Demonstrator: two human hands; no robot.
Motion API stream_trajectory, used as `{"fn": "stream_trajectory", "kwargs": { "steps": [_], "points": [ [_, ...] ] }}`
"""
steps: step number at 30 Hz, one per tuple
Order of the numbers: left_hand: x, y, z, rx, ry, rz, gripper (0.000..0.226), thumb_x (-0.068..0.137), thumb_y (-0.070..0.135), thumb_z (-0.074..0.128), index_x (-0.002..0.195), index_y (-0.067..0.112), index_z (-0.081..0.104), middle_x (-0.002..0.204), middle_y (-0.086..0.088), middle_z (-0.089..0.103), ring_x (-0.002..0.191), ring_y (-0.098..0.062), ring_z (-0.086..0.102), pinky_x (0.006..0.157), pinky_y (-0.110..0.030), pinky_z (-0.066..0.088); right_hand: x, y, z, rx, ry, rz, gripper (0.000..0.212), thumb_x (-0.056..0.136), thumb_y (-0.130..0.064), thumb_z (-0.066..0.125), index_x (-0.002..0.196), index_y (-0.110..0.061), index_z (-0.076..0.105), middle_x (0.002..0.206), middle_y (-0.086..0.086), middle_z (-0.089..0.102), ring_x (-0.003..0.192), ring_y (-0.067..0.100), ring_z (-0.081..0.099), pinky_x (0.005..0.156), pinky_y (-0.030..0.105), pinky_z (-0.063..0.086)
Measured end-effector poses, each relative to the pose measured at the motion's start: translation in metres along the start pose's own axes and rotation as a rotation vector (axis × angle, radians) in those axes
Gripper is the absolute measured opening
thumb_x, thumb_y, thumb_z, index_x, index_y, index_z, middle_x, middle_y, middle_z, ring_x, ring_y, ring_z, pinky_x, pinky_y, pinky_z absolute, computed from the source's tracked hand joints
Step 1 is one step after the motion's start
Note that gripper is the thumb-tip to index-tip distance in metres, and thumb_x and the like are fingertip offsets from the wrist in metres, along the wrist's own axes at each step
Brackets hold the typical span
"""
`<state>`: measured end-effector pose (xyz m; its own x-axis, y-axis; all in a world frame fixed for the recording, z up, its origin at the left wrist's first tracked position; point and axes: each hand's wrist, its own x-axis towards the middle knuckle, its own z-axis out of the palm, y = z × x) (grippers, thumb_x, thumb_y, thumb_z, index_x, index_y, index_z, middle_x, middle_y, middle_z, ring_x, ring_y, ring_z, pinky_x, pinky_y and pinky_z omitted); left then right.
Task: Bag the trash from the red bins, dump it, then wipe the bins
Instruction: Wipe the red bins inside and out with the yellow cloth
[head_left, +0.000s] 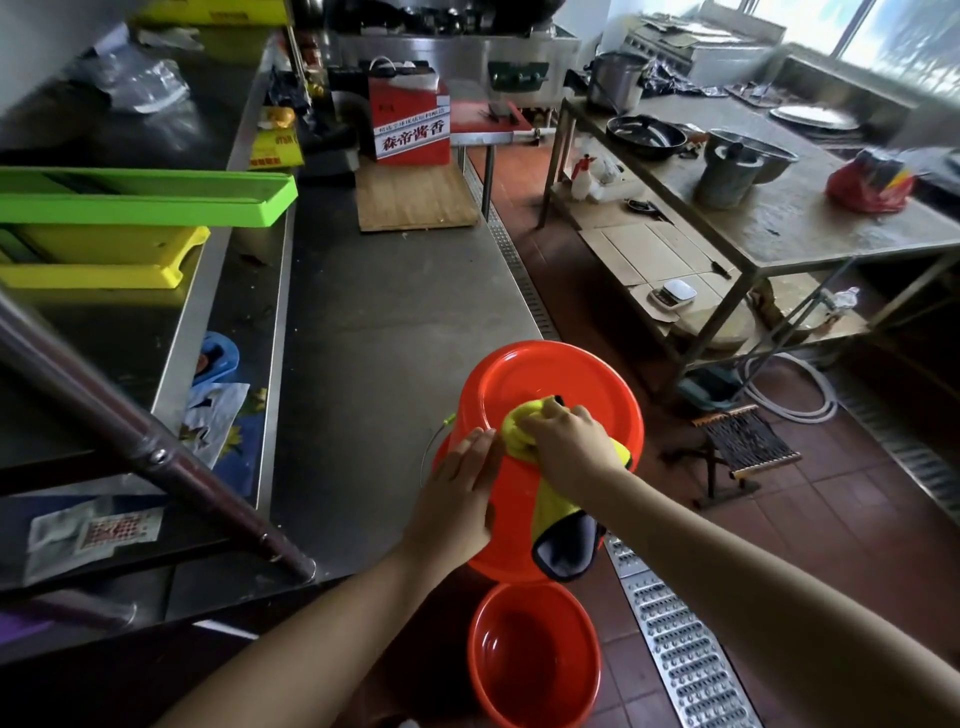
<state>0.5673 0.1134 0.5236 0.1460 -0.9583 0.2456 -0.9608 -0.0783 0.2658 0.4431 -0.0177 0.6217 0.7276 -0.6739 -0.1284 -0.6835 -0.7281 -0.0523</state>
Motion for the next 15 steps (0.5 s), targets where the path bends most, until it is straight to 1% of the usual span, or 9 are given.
{"fn": "stream_trajectory", "kwargs": {
  "steps": [3,6,9,11,13,14,15],
  "points": [
    [0.0,0.003,0.002,-0.023,0.013,-0.022,0.087,0.068,0.011,0.067,0.15,0.007,0.037,0.151,-0.012,0.039,0.143,-0.033,0.029,0.112,-0.047,0.037,0.03,-0.008,0.001,0.032,0.049,0.008,0.034,0.097,-0.019,0.053,0.129,-0.029,0.06,0.128,0.005,0.051,0.109,0.036,0.05,0.087,0.042,0.048],
    [-0.001,0.0,0.007,-0.019,0.015,-0.025,0.08,0.073,0.012,0.063,0.149,0.007,0.038,0.152,-0.01,0.038,0.144,-0.03,0.031,0.112,-0.045,0.038,0.059,-0.018,-0.001,0.074,0.086,0.035,0.033,0.097,-0.021,0.053,0.129,-0.028,0.06,0.13,0.006,0.05,0.113,0.037,0.048,0.091,0.044,0.046],
    [0.001,-0.004,0.009,0.081,0.053,0.004,0.073,0.077,0.015,0.06,0.146,0.004,0.041,0.151,-0.012,0.04,0.14,-0.031,0.037,0.111,-0.044,0.038,0.07,-0.002,-0.002,0.058,0.106,0.077,0.03,0.098,-0.027,0.055,0.127,-0.029,0.061,0.129,0.005,0.051,0.115,0.036,0.049,0.091,0.043,0.047],
    [0.001,-0.005,0.012,0.111,0.096,0.034,0.07,0.078,0.011,0.052,0.147,0.002,0.04,0.15,-0.013,0.04,0.139,-0.032,0.037,0.115,-0.043,0.033,0.066,0.03,-0.007,0.047,0.109,0.191,0.03,0.098,-0.028,0.054,0.127,-0.028,0.063,0.129,0.006,0.052,0.116,0.037,0.051,0.091,0.043,0.047],
    [0.0,-0.003,0.011,0.144,0.107,0.045,0.074,0.08,0.01,0.049,0.152,0.003,0.029,0.151,-0.013,0.035,0.142,-0.031,0.03,0.121,-0.038,0.018,0.055,0.064,-0.011,0.052,0.114,0.297,0.03,0.098,-0.029,0.052,0.126,-0.027,0.063,0.127,0.008,0.053,0.115,0.038,0.051,0.092,0.045,0.046],
    [0.001,-0.003,0.012,0.153,0.109,0.038,0.076,0.08,0.01,0.051,0.153,0.004,0.027,0.151,-0.013,0.035,0.143,-0.031,0.029,0.122,-0.036,0.014,0.049,0.076,-0.012,0.064,0.107,0.303,0.03,0.098,-0.031,0.053,0.126,-0.028,0.063,0.125,0.008,0.054,0.114,0.039,0.051,0.092,0.046,0.046],
    [0.002,-0.003,0.012,0.157,0.104,0.03,0.078,0.079,0.011,0.053,0.152,0.004,0.027,0.15,-0.013,0.035,0.142,-0.031,0.03,0.122,-0.036,0.013,0.042,0.083,-0.012,0.09,0.098,0.284,0.031,0.097,-0.032,0.054,0.127,-0.03,0.063,0.125,0.008,0.054,0.113,0.039,0.052,0.094,0.045,0.046]
  ]
}}
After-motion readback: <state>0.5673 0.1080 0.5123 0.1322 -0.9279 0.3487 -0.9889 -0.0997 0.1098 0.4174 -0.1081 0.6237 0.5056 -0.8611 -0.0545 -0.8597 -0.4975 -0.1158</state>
